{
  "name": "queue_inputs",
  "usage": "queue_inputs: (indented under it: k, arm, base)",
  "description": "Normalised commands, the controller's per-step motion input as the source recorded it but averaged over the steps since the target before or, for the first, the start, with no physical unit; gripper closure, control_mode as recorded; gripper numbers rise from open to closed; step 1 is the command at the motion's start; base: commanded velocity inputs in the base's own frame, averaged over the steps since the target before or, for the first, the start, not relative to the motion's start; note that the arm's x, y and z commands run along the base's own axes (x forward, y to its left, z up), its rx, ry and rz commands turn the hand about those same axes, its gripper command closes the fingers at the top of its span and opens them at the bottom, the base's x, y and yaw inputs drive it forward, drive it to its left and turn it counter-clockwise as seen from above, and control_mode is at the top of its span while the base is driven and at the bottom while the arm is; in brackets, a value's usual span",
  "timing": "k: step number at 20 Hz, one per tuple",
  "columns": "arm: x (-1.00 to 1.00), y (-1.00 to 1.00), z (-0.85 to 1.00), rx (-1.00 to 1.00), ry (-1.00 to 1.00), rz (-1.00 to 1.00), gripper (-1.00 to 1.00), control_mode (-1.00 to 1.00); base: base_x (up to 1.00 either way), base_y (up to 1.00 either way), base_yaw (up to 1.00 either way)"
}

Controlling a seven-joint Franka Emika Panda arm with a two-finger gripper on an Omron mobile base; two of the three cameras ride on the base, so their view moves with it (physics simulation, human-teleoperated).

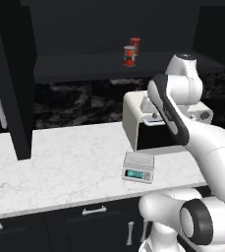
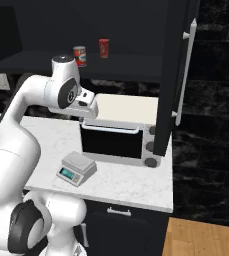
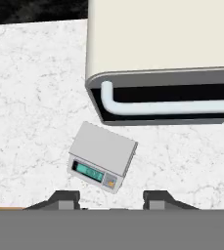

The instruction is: Pick the canned food and place it on the digital scale for weighing, and close the cabinet.

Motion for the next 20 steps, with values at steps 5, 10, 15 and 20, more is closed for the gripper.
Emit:
queue_inputs:
  k: [5, 10, 15, 20]
  arm:
    - [-0.50, 0.08, 0.12, -0.02, -0.18, 0.00, -1.00, -1.00]
    - [-0.55, 0.13, 0.53, -0.20, -0.54, 0.01, -1.00, -1.00]
    - [-0.35, 0.07, 0.81, -0.12, -0.42, 0.00, -1.00, -1.00]
    - [-0.13, 0.03, 0.74, 0.00, -0.25, 0.00, -1.00, -1.00]
  base:
    - [0.00, 0.00, 0.00]
    - [0.00, 0.00, 0.00]
    - [0.00, 0.00, 0.00]
    - [0.00, 0.00, 0.00]
